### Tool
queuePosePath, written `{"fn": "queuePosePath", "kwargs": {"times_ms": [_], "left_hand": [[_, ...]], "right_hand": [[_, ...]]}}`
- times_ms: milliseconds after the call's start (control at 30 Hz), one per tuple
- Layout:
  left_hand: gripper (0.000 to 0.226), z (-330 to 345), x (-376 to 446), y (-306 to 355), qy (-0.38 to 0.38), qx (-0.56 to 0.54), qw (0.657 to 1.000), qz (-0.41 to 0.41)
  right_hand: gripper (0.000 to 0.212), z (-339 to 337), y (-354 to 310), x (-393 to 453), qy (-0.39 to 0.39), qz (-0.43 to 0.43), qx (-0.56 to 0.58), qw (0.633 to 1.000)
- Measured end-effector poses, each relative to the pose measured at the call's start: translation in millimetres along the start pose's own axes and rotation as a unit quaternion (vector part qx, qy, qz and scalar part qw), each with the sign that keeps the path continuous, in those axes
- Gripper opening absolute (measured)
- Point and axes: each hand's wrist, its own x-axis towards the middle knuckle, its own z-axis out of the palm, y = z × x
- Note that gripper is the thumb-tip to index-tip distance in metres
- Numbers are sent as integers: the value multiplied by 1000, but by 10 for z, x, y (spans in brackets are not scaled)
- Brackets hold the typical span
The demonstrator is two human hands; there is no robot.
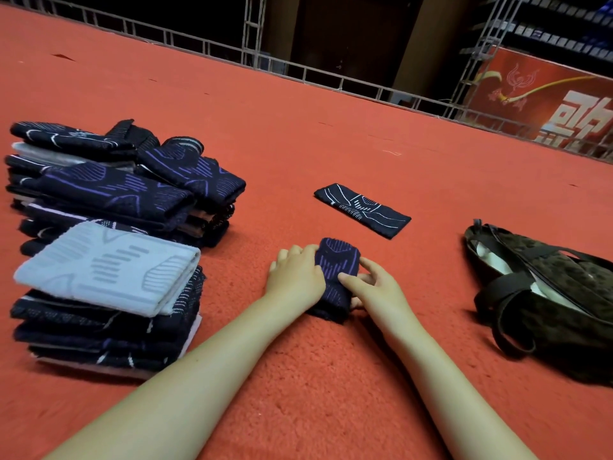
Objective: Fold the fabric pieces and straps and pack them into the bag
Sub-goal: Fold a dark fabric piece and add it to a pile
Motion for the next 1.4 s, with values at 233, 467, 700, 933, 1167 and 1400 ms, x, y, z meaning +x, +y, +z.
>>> {"fn": "queuePosePath", "kwargs": {"times_ms": [233,467,700,933,1167,1400], "left_hand": [[51,-2,101,-28,50,-274,960,-24],[51,-73,77,-17,-7,-414,910,20],[29,-17,20,-86,16,-243,968,67],[22,-173,-403,56,44,-167,985,30],[19,-1169,-874,127,59,-147,973,170],[19,-2258,-1015,-433,157,-132,973,108]], "right_hand": [[47,-34,-82,-55,19,-90,55,994],[50,-181,-106,-76,-36,-173,-50,983],[33,-224,181,61,51,-129,-124,983],[36,-178,189,-421,102,-100,-76,987],[21,93,-325,-892,77,-155,30,985],[17,918,-1160,-874,-16,-138,154,978]]}}
